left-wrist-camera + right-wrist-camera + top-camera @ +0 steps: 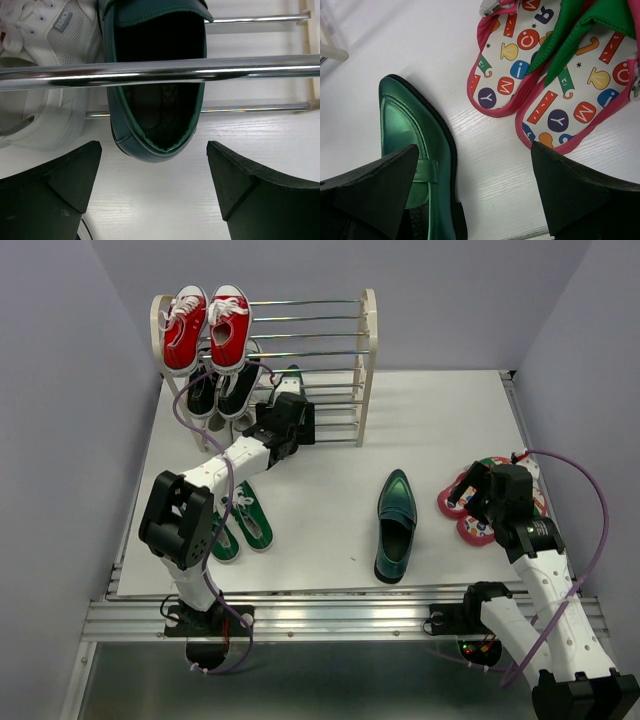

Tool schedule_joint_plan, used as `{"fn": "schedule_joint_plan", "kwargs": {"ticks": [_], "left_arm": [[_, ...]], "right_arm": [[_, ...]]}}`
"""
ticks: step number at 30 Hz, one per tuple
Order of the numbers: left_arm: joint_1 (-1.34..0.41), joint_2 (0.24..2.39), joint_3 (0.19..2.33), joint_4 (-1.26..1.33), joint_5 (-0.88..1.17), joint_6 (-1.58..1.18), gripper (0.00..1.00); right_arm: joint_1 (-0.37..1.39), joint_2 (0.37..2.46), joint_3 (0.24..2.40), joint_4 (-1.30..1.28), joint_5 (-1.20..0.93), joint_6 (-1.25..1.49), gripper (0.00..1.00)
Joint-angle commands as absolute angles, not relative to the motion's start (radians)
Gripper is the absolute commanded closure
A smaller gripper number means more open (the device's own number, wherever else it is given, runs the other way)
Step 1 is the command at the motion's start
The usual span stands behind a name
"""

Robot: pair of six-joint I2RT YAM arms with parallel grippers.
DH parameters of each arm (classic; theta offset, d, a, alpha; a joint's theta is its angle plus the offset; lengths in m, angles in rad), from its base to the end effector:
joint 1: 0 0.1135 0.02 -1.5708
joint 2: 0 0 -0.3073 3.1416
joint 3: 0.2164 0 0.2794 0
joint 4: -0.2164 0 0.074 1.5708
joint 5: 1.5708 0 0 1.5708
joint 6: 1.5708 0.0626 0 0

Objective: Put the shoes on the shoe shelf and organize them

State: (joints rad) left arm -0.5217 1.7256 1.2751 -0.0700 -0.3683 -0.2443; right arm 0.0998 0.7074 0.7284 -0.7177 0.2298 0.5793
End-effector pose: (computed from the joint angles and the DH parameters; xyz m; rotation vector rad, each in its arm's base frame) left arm 0.4049 -0.2067 0.2865 0.0641 2.0534 -0.0894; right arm 0.1621 0.0019 0.2923 0.6506 2.1516 0.1050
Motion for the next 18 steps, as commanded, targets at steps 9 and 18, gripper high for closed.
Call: {"fn": "schedule_joint_plan", "kwargs": {"ticks": [9,18], "left_arm": [[-0.523,1.709,1.213,0.058,-0.453,-0.236,0.16],[-0.522,1.73,1.212,0.086,-0.449,-0.25,0.31]], "right_arm": [[0.106,0.71,0.749,-0.689,0.261,0.561,0.0],[0.106,0.704,0.749,-0.69,0.262,0.561,0.0]]}}
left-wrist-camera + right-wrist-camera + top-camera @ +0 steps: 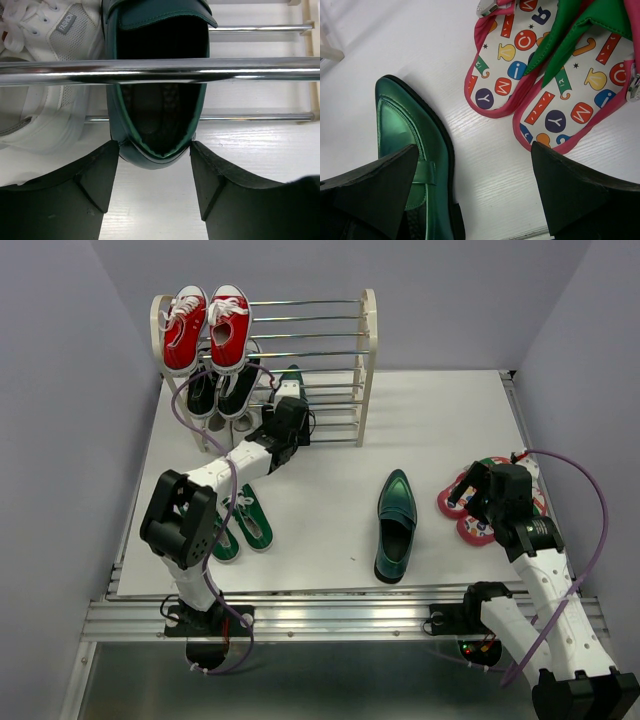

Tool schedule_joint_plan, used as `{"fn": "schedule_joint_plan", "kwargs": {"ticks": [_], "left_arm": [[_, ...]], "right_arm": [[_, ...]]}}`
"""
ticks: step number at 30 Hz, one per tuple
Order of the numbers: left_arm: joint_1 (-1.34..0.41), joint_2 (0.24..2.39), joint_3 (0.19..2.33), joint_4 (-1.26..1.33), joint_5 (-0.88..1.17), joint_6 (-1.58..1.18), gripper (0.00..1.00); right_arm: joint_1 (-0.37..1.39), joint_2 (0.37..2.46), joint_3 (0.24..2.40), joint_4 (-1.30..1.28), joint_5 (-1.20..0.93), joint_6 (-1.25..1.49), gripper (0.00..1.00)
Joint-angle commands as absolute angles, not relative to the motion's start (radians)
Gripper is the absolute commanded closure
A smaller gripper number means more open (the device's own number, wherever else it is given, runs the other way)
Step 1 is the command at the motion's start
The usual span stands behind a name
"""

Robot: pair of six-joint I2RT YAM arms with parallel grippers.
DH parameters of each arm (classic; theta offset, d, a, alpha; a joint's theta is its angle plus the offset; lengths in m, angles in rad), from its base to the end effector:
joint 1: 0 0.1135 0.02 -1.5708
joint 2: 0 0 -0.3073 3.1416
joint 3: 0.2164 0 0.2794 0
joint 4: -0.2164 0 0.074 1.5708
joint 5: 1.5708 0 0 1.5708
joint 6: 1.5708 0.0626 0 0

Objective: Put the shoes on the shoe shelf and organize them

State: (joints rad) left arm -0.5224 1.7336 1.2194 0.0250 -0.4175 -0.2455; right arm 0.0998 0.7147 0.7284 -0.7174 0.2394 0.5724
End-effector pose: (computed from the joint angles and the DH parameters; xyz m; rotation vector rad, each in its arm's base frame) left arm 0.4050 -0.2039 0.2731 0.0240 2.0151 -0.0570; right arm 0.1634 0.0014 0.2914 0.6481 2.1567 0.0880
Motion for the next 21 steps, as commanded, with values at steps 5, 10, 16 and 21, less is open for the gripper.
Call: {"fn": "schedule_joint_plan", "kwargs": {"ticks": [5,10,16,21], "left_arm": [[-0.523,1.729,1.21,0.097,-0.459,-0.267,0.54],[-0.523,1.71,1.195,0.12,-0.427,-0.302,0.73],[-0.522,1.664,1.175,0.166,-0.359,-0.325,0.92],[-0.523,1.654,1.189,0.186,-0.282,-0.342,1.0]], "right_arm": [[0.106,0.704,0.749,-0.69,0.262,0.561,0.0],[0.106,0.699,0.747,-0.69,0.262,0.561,0.0],[0.106,0.7,0.746,-0.687,0.264,0.563,0.0],[0.106,0.704,0.742,-0.686,0.267,0.563,0.0]]}}
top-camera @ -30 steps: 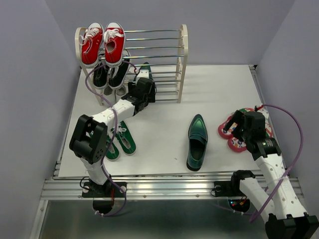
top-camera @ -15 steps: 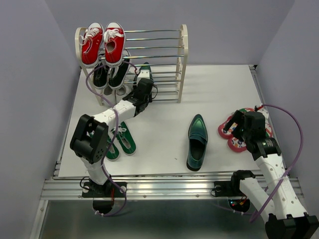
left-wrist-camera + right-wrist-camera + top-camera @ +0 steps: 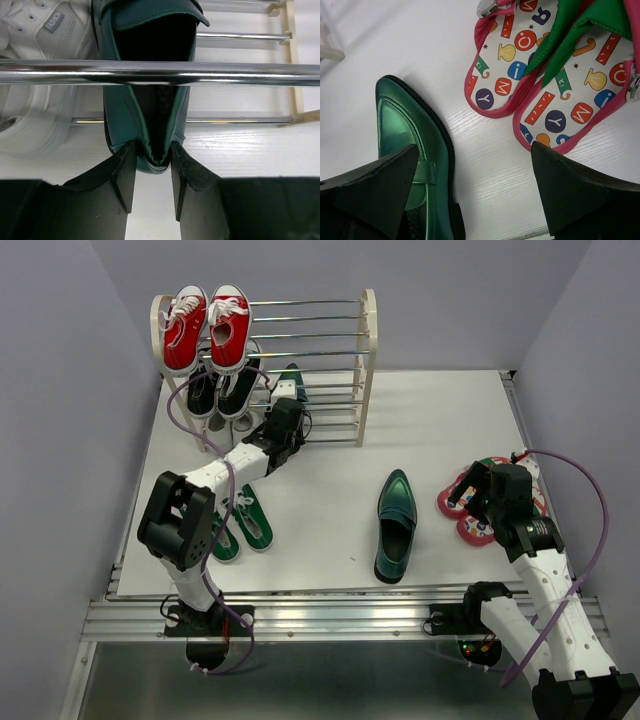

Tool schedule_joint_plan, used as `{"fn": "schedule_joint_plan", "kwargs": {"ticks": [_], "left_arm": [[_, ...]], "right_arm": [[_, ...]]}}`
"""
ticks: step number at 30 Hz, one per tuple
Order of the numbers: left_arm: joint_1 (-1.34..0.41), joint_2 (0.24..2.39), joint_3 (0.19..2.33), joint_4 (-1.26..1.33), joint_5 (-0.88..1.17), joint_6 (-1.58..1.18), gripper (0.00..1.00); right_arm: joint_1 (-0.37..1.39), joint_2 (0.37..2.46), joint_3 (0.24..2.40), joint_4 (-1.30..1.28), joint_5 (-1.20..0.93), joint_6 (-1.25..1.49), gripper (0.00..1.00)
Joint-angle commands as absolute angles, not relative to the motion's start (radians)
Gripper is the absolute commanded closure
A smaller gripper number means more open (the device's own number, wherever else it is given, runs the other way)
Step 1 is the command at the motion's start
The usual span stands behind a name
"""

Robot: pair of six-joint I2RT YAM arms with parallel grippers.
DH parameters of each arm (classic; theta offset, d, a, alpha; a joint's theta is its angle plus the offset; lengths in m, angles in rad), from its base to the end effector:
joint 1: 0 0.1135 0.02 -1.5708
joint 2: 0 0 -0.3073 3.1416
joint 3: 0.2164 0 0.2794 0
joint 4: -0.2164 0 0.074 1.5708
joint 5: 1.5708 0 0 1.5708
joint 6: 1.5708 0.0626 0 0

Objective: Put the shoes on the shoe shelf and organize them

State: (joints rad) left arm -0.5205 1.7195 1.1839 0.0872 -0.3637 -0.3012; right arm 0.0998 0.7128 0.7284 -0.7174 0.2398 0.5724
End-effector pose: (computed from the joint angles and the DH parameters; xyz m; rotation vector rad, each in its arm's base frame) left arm 0.4017 -0.2046 0.2723 -0.0108 1.9916 -0.1632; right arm 0.1631 0.0014 0.2917 0.6481 2.1548 0.0883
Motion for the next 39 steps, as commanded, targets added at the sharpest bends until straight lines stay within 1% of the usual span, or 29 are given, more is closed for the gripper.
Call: {"fn": "schedule_joint_plan", "kwargs": {"ticks": [1,8,12,13,14,15,16,17,18,20,21,22,26,29,32,39], "left_arm": [[-0.523,1.651,1.192,0.189,-0.282,-0.342,1.0],[-0.523,1.646,1.174,0.21,-0.282,-0.345,1.0],[-0.523,1.657,1.172,0.195,-0.319,-0.348,1.0],[-0.523,1.66,1.173,0.181,-0.33,-0.353,0.98],[-0.523,1.661,1.175,0.167,-0.347,-0.359,0.82],[-0.523,1.663,1.175,0.163,-0.353,-0.364,0.8],[-0.523,1.66,1.172,0.157,-0.356,-0.367,0.77],[-0.523,1.658,1.17,0.149,-0.363,-0.373,0.65],[-0.523,1.649,1.163,0.147,-0.364,-0.374,0.63],[-0.523,1.643,1.157,0.149,-0.365,-0.382,0.55],[-0.523,1.641,1.154,0.147,-0.368,-0.391,0.5],[-0.525,1.635,1.151,0.146,-0.365,-0.39,0.49],[-0.526,1.603,1.128,0.143,-0.353,-0.405,0.37],[-0.534,1.565,1.1,0.138,-0.35,-0.417,0.33],[-0.537,1.522,1.055,0.133,-0.348,-0.439,0.3],[-0.543,1.439,0.953,0.114,-0.322,-0.485,0.3]], "right_arm": [[0.106,0.706,0.742,-0.686,0.267,0.563,0.0],[0.106,0.704,0.741,-0.684,0.268,0.566,0.0],[0.106,0.706,0.741,-0.684,0.267,0.565,0.0],[0.106,0.709,0.741,-0.684,0.268,0.566,0.0],[0.106,0.709,0.741,-0.684,0.268,0.566,0.0],[0.106,0.707,0.739,-0.684,0.268,0.566,0.0],[0.106,0.707,0.739,-0.684,0.267,0.566,0.0],[0.106,0.704,0.739,-0.684,0.267,0.565,0.0],[0.106,0.703,0.741,-0.686,0.265,0.565,0.0],[0.106,0.698,0.741,-0.686,0.262,0.563,0.0],[0.106,0.69,0.741,-0.686,0.262,0.561,0.0],[0.106,0.686,0.741,-0.686,0.262,0.563,0.0],[0.106,0.666,0.744,-0.689,0.252,0.563,0.0],[0.106,0.652,0.744,-0.69,0.232,0.566,0.0],[0.106,0.644,0.749,-0.693,0.2,0.561,0.0],[0.106,0.657,0.759,-0.719,0.157,0.545,0.0]]}}
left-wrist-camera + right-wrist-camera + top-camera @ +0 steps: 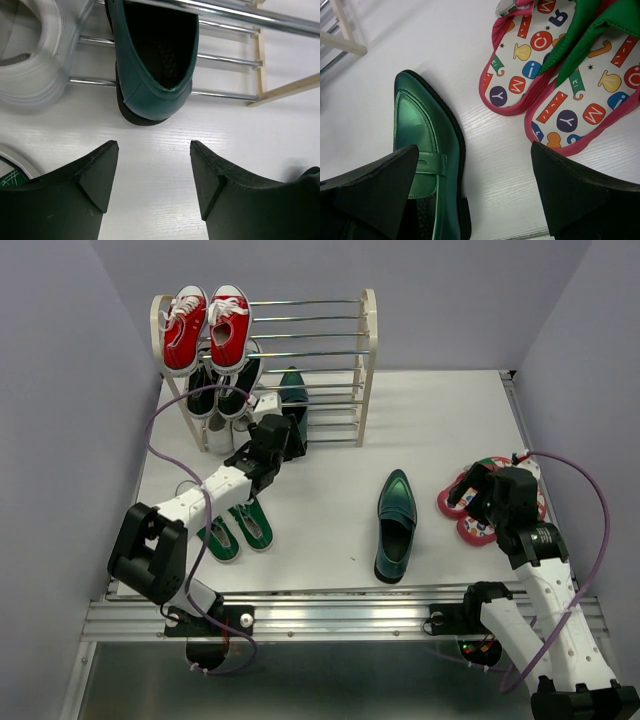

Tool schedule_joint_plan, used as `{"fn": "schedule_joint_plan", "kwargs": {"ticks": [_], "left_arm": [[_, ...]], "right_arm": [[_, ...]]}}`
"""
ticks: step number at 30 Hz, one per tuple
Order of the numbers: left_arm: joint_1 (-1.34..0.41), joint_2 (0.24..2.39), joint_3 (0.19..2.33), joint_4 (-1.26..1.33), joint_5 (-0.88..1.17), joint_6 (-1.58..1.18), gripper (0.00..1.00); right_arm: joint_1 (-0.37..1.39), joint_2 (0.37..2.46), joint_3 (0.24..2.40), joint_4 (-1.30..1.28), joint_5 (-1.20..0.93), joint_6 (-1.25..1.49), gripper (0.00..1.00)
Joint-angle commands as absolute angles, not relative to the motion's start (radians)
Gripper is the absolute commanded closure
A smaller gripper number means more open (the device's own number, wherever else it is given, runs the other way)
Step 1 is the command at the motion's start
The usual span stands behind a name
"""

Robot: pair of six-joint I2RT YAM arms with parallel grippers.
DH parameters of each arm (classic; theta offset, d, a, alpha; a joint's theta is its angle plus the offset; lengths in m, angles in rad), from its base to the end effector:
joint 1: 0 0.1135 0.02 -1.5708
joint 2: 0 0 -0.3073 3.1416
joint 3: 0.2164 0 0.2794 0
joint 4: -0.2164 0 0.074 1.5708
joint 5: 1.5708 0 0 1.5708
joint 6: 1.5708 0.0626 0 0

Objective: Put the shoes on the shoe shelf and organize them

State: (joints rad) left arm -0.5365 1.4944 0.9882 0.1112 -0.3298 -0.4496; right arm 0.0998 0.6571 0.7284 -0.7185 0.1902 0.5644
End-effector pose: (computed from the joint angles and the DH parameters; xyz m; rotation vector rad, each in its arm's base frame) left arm 0.3432 -0.1805 0.2888 -0.1311 1.9533 -0.3286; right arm 0.1531 0.0034 0.2988 0.6099 2.1231 0.1591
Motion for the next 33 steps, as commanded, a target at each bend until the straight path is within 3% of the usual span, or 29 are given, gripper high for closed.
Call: {"fn": "schedule_joint_plan", "kwargs": {"ticks": [1,5,13,26,30,33], "left_arm": [[-0.546,1.418,0.931,0.11,-0.322,-0.491,0.3],[-0.558,1.349,0.879,0.059,-0.33,-0.537,0.29],[-0.601,1.1,0.75,-0.144,-0.362,-0.702,0.09],[-0.614,0.844,0.666,-0.377,-0.334,-0.804,0.01],[-0.612,0.819,0.664,-0.405,-0.338,-0.808,0.01],[-0.612,0.811,0.664,-0.405,-0.344,-0.807,0.01]], "right_arm": [[0.106,0.657,0.761,-0.721,0.144,0.548,0.0],[0.106,0.661,0.765,-0.742,0.074,0.542,0.0],[0.106,0.644,0.808,-0.844,-0.029,0.515,0.0],[0.136,0.693,0.746,-0.772,-0.261,0.483,0.0],[0.244,0.722,0.742,-0.727,-0.216,0.532,0.0],[0.472,0.787,0.75,-0.695,-0.048,0.656,0.0]]}}
